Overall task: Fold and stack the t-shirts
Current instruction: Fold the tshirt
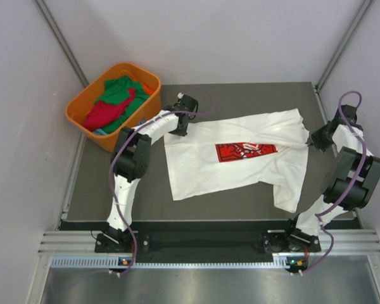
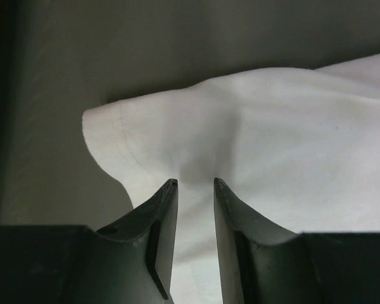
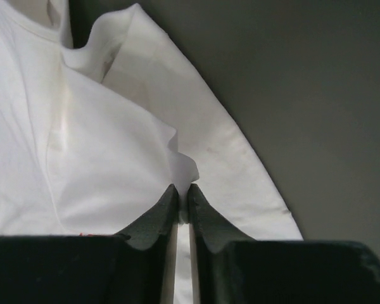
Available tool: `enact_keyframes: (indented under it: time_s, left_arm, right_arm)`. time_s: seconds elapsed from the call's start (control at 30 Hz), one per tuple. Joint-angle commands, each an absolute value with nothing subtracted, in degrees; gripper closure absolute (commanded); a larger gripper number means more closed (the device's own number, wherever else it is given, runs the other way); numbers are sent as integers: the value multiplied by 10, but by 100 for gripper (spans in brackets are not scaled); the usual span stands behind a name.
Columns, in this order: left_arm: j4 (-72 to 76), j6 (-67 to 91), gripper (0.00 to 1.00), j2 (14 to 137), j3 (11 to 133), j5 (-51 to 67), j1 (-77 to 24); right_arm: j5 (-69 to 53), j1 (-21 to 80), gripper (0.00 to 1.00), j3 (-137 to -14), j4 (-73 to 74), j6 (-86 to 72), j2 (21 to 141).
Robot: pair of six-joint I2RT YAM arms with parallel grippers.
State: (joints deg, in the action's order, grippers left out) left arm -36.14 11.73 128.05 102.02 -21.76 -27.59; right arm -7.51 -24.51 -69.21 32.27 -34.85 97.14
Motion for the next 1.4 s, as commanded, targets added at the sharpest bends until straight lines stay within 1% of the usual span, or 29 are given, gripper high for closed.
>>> enact_keyframes:
  time_s: [0.0, 0.07, 0.1, 0.23, 0.37, 0.43, 0.67, 0.83, 0.97, 1.03, 1.17, 1.2, 1.23, 1.27, 1.33, 1.37]
  left_arm:
    - [-393, 143, 65, 1302, 1054, -252, -268]
    - [-400, 149, 64, 1308, 1058, -251, -266]
    - [-399, 156, 64, 1307, 1058, -250, -265]
    - [-393, 167, 63, 1312, 1058, -243, -263]
    - [-388, 169, 62, 1322, 1063, -232, -262]
    - [-388, 166, 62, 1325, 1065, -239, -262]
    - [-378, 167, 62, 1326, 1063, -255, -260]
    - [-373, 161, 61, 1325, 1067, -266, -260]
    - [-359, 156, 59, 1317, 1070, -268, -260]
    - [-351, 153, 59, 1317, 1071, -270, -260]
    - [-359, 153, 59, 1338, 1098, -278, -259]
    - [-360, 153, 59, 1340, 1099, -279, -259]
    - [-359, 153, 59, 1343, 1100, -284, -258]
    - [-359, 154, 59, 1346, 1100, -289, -258]
    - [-359, 155, 59, 1353, 1103, -300, -258]
    - [-359, 157, 58, 1358, 1109, -307, -257]
  right_arm:
    - [-68, -253, 82, -724, 315, -322, 949]
    - [-83, -250, 74, -758, 314, -307, 951]
    - [-97, -245, 64, -770, 311, -301, 955]
    - [-137, -208, 50, -828, 280, -241, 995]
    - [-170, -187, 45, -902, 287, -201, 1092]
    - [-180, -184, 41, -942, 280, -181, 1121]
    - [-177, -183, 40, -1051, 292, -127, 1229]
    - [-211, -183, 40, -1131, 307, -105, 1306]
    - [-226, -183, 44, -1143, 282, -109, 1336]
    - [-238, -183, 49, -1157, 273, -118, 1346]
    - [-256, -184, 55, -1179, 265, -131, 1370]
    - [-251, -183, 67, -1181, 253, -138, 1373]
    - [-247, -184, 75, -1180, 244, -142, 1373]
    - [-232, -185, 89, -1181, 230, -155, 1374]
    - [-214, -191, 100, -1186, 215, -177, 1377]
    - [-194, -193, 100, -1187, 207, -191, 1382]
